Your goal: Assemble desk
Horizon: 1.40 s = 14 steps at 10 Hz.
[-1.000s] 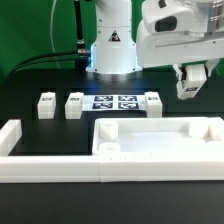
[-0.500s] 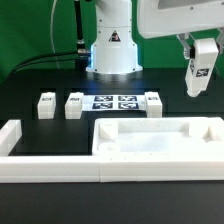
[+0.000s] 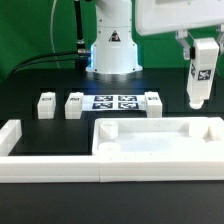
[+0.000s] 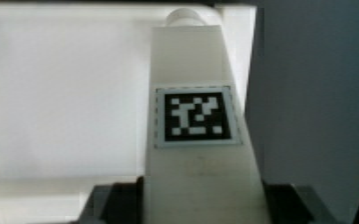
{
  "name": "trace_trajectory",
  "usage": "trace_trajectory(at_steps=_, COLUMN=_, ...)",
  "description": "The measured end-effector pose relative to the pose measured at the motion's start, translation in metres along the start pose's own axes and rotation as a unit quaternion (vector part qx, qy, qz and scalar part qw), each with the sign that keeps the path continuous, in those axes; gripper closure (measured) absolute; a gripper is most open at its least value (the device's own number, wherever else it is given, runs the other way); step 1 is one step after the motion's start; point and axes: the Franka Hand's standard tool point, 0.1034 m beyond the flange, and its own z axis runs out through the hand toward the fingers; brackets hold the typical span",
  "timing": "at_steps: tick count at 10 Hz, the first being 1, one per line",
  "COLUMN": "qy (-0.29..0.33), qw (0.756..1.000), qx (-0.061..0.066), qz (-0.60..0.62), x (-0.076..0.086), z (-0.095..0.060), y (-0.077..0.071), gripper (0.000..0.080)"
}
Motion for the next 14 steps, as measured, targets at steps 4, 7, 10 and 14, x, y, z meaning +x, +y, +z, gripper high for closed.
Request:
trace_trajectory(at_steps=4, qy=-0.003, qw=1.000, qx=0.002, qz=0.004, x=0.013, z=-0.004, y=0.003, gripper=0.0511)
trace_trajectory(at_steps=7, qy=0.009, qw=1.000, qx=0.002, qz=-0.026, x=0.029, z=-0.004, y=0.005, gripper=0.0511)
trace_trajectory(at_steps=10, qy=0.089, qw=0.996, qx=-0.008, qz=-0.025, x=0.032, z=0.000, y=0.009, gripper=0.0511)
trace_trajectory(at_steps=14, qy=0.146, qw=0.989, qx=-0.011, qz=-0.032, x=0.037, z=0.020, y=0.000, gripper=0.0511)
